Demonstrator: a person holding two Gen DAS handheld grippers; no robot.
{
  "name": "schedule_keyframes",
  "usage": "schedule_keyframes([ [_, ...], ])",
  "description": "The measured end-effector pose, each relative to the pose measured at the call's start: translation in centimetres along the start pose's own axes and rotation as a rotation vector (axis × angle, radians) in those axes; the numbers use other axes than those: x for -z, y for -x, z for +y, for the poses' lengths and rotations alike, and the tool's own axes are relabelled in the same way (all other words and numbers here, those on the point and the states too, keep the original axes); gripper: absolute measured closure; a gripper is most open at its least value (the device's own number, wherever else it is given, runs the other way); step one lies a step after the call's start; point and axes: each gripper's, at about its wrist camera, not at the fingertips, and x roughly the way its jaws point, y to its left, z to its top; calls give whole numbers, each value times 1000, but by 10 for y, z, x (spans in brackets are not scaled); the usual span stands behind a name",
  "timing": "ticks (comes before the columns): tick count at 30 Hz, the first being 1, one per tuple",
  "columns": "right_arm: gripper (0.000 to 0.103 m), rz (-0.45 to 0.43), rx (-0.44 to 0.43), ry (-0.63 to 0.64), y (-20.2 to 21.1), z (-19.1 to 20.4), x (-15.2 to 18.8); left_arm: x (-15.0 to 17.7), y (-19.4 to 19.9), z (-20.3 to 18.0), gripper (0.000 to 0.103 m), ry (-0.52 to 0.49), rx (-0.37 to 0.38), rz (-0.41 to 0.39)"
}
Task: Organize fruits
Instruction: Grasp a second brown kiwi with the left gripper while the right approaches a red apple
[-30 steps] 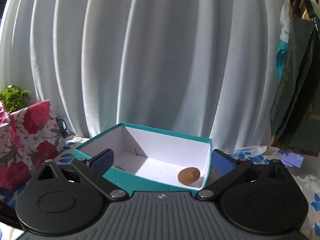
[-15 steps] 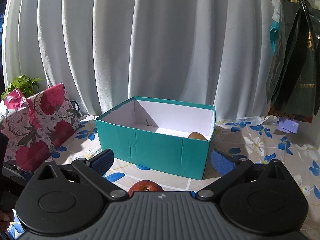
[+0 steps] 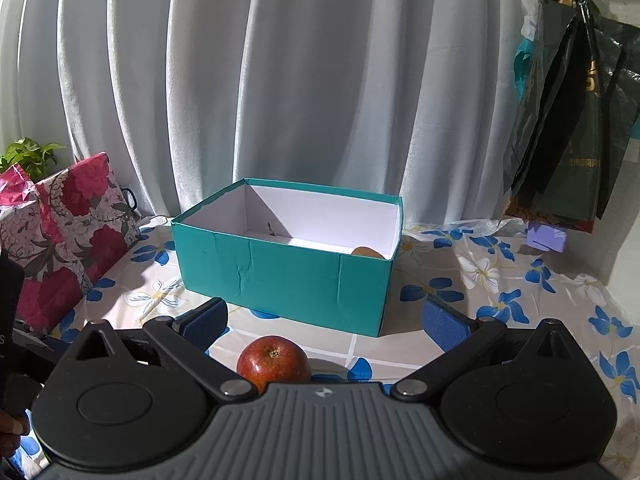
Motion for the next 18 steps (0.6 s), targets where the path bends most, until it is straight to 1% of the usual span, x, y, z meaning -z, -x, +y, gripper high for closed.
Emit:
schedule_keyframes([
  [11, 0, 22, 56, -16, 4, -7, 6, 0, -5, 2, 2, 7, 31, 11],
  [14, 0, 28, 69, -23, 4, -11, 9, 0, -7, 4, 7, 13, 43, 19],
  [15, 0, 30, 73, -28, 3, -12, 11, 0, -7, 4, 10, 15, 45, 22],
  [18, 0, 40, 77, -46, 2, -15, 14, 1, -10, 5, 11, 13, 39, 34],
])
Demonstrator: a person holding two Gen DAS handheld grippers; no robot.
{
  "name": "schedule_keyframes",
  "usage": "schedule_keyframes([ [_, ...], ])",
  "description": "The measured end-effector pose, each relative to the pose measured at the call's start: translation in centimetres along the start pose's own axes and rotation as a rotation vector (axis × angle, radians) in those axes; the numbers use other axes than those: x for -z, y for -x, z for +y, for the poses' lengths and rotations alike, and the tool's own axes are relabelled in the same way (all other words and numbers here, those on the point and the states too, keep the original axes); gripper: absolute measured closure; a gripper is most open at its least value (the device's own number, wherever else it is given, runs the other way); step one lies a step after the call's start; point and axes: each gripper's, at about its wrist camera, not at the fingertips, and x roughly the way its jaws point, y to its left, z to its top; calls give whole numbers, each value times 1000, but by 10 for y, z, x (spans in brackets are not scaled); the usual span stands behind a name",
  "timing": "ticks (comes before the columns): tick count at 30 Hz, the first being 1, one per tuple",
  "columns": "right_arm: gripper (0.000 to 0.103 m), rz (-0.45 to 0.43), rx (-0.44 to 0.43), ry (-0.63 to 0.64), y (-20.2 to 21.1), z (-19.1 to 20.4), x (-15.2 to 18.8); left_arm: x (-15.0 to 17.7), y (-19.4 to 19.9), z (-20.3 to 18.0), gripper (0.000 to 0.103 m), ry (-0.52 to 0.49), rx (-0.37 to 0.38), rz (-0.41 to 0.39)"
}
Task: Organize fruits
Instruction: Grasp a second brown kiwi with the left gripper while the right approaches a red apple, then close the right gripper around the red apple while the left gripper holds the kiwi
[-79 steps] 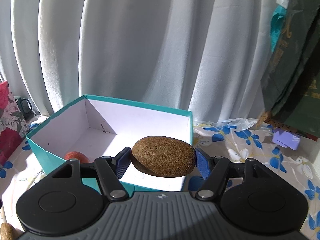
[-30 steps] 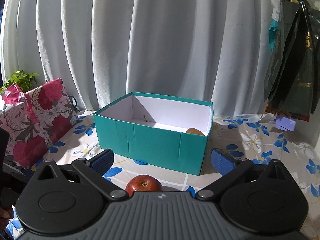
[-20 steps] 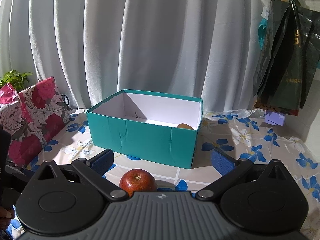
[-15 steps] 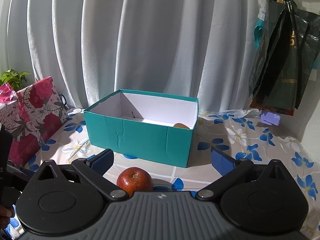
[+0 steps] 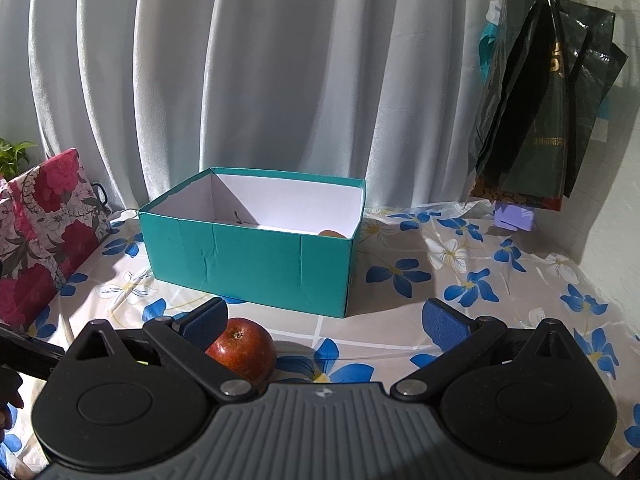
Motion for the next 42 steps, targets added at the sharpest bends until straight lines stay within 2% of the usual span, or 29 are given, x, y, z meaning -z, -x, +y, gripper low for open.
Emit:
schedule_keyframes([
  [6, 0, 26, -20, -38, -6, -4, 4, 0, -5, -3, 11, -12, -18, 19],
  [11, 0, 35, -25, -47, -10, -5, 7, -1, -11, -6, 16, -14, -24, 44],
  [20, 0, 53, -37, -45, -18, -3, 7, -7, -16, -9, 20, -22, -47, 43],
  [24, 0, 61, -42, -38, -20, 0, 7, -9, -14, -9, 31, -29, -41, 38],
  [25, 0, 61, -43, -37, -20, 1, 7, -9, -13, -10, 36, -32, -31, 35],
  [30, 0, 65, -50, -27, -23, 5, 6, -9, -11, -9, 38, -36, -14, 32],
  [35, 0, 76, -60, -12, -29, 12, 6, -12, 10, -7, 38, -39, -7, -19],
  [42, 0, 161, -77, 4, -56, 26, 12, -15, 28, -6, 38, -30, 13, -63],
])
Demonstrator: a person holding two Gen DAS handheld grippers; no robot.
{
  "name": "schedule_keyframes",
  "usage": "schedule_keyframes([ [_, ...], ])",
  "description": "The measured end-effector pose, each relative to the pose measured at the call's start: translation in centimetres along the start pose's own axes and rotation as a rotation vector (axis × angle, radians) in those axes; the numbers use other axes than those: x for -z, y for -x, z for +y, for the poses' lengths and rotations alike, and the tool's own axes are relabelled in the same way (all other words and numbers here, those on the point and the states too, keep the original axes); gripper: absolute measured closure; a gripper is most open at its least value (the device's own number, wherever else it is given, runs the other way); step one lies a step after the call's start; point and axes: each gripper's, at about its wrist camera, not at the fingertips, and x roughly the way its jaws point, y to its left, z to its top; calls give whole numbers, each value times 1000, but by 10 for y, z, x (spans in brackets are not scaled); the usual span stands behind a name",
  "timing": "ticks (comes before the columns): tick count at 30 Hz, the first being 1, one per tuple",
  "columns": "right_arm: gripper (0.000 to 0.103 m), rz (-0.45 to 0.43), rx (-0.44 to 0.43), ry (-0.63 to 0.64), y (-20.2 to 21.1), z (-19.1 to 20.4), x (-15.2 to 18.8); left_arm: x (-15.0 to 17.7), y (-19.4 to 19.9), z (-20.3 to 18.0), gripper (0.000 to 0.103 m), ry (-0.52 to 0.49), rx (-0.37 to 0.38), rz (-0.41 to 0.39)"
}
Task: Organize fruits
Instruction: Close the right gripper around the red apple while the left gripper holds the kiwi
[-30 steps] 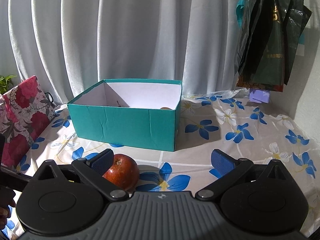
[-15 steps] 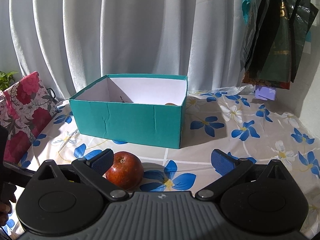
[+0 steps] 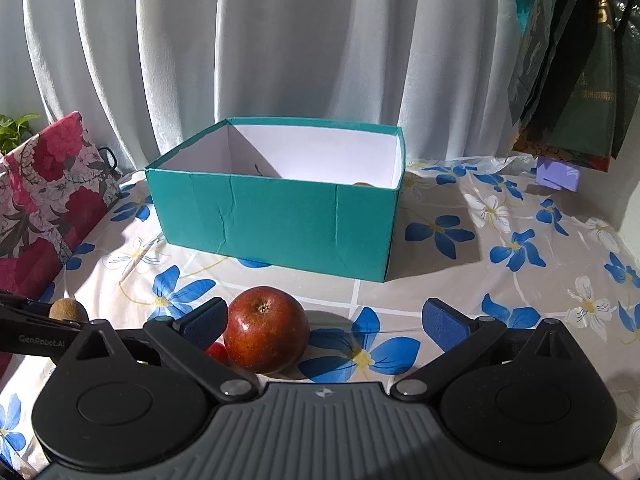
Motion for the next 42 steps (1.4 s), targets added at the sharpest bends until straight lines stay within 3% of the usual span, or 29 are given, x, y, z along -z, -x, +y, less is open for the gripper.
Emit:
schedule_keyframes([
  [9, 1, 74, -30, 51, -41, 18, 1, 1, -1, 2, 38, 5, 3, 10],
  [12, 7, 108, -39, 59, -56, 22, 2, 0, -1, 4, 38, 11, 3, 11],
  [18, 9, 162, -65, 81, -77, 31, 4, -5, -1, 7, 38, 22, 1, 10],
  [24, 21, 199, -93, 61, -93, 33, 4, -9, -4, 6, 38, 21, 5, 19],
  [34, 30, 230, -131, 13, -99, 29, 3, -13, -6, 3, 38, 8, 8, 33],
  [42, 31, 163, -62, -43, -70, 5, -7, -26, 4, -7, 38, -24, -2, -3],
])
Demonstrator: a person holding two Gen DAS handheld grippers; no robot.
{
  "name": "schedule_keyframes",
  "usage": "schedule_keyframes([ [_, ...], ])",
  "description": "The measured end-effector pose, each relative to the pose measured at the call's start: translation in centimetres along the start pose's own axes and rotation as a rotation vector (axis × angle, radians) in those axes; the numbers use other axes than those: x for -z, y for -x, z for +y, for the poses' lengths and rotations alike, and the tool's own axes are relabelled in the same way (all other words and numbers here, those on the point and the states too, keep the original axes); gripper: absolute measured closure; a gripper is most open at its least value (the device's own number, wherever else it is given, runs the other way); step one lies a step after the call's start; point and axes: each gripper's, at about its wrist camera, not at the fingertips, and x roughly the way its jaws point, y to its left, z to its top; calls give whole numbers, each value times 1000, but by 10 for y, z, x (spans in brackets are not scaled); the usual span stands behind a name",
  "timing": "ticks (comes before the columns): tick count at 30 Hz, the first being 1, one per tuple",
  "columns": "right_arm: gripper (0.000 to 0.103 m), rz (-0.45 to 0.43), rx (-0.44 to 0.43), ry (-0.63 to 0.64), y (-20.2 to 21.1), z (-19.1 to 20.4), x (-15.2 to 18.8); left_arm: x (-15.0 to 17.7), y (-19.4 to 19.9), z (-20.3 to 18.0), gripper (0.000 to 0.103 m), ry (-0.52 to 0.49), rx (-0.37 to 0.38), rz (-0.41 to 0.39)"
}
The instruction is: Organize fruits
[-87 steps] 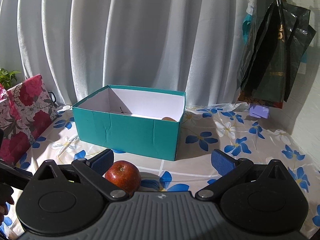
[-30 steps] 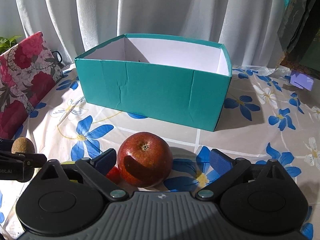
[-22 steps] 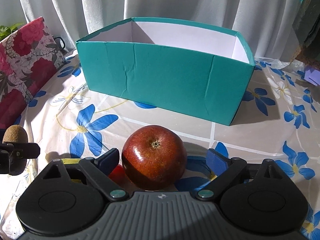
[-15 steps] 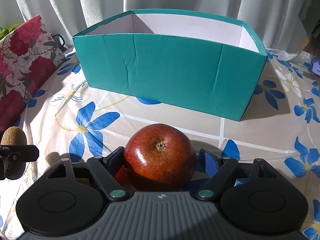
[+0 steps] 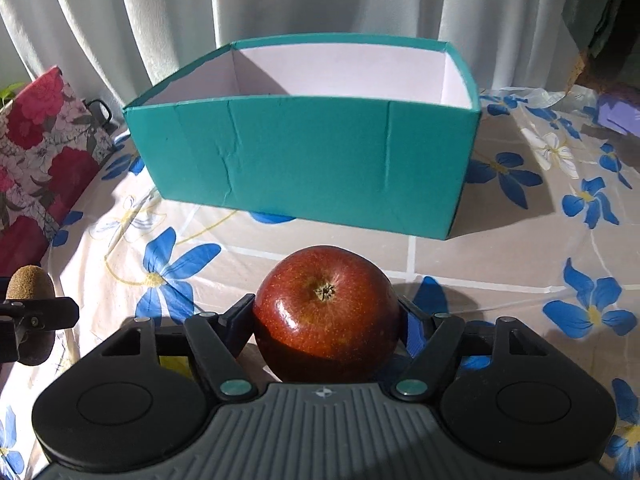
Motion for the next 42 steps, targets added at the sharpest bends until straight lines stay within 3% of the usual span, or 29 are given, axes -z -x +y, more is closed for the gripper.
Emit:
schedule_keyframes([
  [14, 30, -157, 65, -60, 56, -29, -12, -24, 13, -32, 38, -83, 7, -75],
  [42, 30, -259, 75, -124, 84, -53, -18, -67, 16, -63, 38, -156, 10, -151],
])
